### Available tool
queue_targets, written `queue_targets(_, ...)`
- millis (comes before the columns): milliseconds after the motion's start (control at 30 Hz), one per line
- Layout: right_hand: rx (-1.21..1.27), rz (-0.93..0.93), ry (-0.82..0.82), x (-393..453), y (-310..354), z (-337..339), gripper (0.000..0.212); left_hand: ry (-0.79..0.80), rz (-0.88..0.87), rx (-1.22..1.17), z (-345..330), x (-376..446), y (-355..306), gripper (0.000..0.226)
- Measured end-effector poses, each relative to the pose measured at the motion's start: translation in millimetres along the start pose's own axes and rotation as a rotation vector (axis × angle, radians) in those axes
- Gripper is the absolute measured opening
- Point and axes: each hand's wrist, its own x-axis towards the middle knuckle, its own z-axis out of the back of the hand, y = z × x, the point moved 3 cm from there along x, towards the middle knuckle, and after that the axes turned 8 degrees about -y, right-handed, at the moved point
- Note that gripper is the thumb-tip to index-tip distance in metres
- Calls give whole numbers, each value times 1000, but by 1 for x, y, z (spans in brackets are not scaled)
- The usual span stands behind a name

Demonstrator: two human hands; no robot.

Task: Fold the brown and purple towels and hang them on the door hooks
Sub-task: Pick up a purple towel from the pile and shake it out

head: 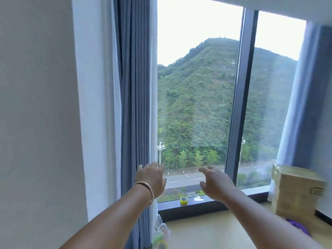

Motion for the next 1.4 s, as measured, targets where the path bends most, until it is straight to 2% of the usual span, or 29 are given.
queue_targets(167,-54,-242,54,-60,-135,4,41,49,-169,-96,-34,14,-145,46)
queue_targets(367,-138,-510,145,-159,-270,-10,44,156,-361,-208,-85,-15,-316,48)
queue_targets(533,-130,-734,269,-270,-352,-32,44,300,-538,-211,-137,-73,-441,48)
queue_targets(700,-105,-953,379,-388,-401,-53,44,466,-736,-233,-181,-153,-538,47)
queue_targets(900,-68,-1183,451,-487,-425,-67,42,628,-945,-194,-210,-232,-611,47)
queue_targets(1133,75,-1380,529,-545,-428,-100,39,817,-1082,-170,-243,-284,-649,48)
queue_targets(1300,89,-1379,620,-548,-441,-123,41,925,-1167,-91,-282,-278,-665,41)
queue_targets(1400,33,-1350,647,-536,-464,-135,39,872,-1280,-59,-307,-257,-684,36)
